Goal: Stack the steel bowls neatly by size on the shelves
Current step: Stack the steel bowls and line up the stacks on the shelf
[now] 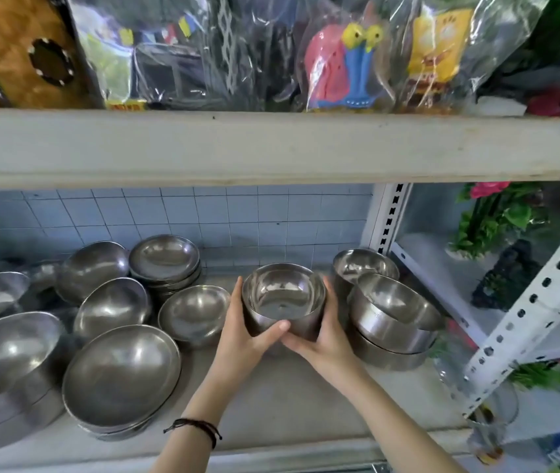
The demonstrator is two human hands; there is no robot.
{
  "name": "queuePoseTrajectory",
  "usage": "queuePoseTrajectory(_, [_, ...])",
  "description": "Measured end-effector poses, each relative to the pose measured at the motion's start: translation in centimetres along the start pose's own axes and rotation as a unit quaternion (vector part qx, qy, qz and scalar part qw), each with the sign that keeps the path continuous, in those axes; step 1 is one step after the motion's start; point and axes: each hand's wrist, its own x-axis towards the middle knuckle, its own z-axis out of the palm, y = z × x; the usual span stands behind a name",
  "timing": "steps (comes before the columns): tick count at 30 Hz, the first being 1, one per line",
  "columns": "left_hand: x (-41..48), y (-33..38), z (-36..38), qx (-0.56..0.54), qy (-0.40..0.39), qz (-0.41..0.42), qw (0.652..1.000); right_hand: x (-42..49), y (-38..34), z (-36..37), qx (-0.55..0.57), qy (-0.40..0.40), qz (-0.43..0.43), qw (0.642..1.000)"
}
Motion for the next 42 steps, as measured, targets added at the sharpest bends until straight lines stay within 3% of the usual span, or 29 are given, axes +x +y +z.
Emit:
queuePoseTrajectory(12, [-0.4,5.4,-1.2,-0.051,0.036,0.056,0.996,-0.3,-6.1,-0.6,-0.003,0.043,-0.109,0.993])
queuePoseTrajectory(18, [0.5,9.9,-0.5,-0.048,0.007,0.099,0.994,-0.6,-10.5,-3.7,0.012,0.062,-0.15,0.987])
queuePoseTrajectory(29, [3.9,10.6,8.0,-0.073,-0.099,0.065,0.99,-1.7,-10.2,-11.7,-0.011,0.118,-0.087,0.989])
queuePoseTrajectory(42, [4.2,8.2,11.5,-0.062,-0.123,0.06,0.989,-2.1,-6.6,-14.0,0.001,0.111,-0.039,0.993])
